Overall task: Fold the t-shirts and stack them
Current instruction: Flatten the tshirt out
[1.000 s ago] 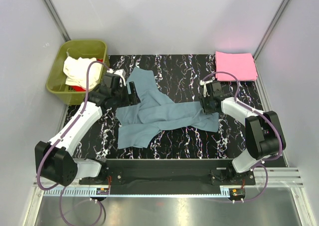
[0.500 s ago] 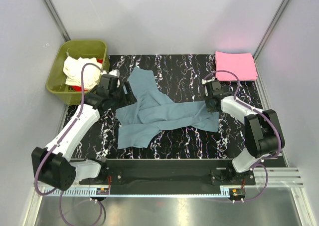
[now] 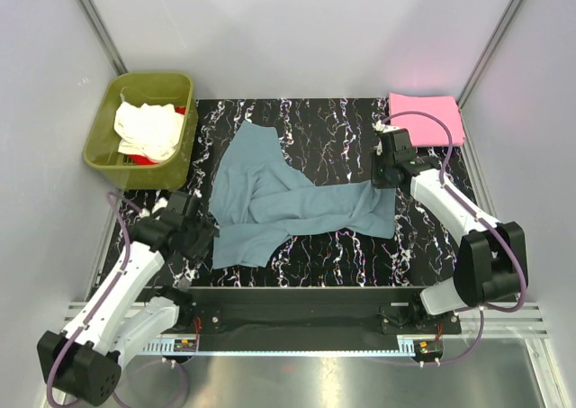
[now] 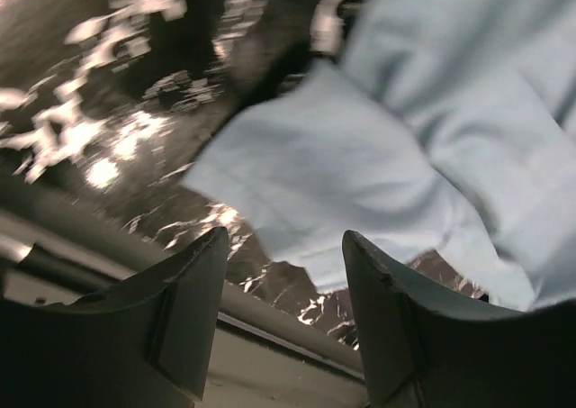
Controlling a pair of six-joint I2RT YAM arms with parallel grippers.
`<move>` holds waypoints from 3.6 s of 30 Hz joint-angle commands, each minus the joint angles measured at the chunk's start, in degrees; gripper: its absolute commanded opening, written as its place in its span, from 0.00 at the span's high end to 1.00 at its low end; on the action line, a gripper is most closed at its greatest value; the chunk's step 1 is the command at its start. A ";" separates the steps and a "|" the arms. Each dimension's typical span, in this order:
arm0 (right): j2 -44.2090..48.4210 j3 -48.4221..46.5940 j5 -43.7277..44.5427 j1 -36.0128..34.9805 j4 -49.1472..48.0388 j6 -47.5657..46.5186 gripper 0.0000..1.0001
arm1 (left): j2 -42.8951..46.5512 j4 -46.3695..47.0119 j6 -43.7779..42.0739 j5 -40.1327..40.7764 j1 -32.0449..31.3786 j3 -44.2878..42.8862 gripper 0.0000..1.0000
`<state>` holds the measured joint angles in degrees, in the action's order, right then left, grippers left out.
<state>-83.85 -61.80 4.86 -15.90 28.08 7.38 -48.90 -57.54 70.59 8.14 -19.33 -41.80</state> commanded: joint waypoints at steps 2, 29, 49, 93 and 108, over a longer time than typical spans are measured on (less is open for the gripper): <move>1.94 -4.02 -6.08 -0.18 0.93 1.76 1.00 | 1.71 -6.09 17.46 4.87 0.26 3.28 0.44; 7.30 -3.67 -7.24 -0.18 -0.13 1.94 1.00 | -7.96 5.59 26.18 5.21 -3.25 12.89 0.50; 8.97 -4.29 -6.27 -0.18 0.14 1.68 1.00 | -10.60 6.56 30.40 9.61 -10.99 14.29 0.80; 41.49 -51.40 5.78 -0.10 12.09 19.43 1.00 | -0.93 26.34 -24.96 18.93 -11.08 -74.65 1.00; 28.84 -47.08 10.26 -0.10 10.24 11.96 1.00 | -20.95 18.96 -32.97 19.29 -11.16 -83.69 1.00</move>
<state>-51.99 -106.54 13.08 -15.99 41.41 22.41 -65.60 -37.60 39.48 29.12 -30.46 -120.75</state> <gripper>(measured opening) 0.022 0.016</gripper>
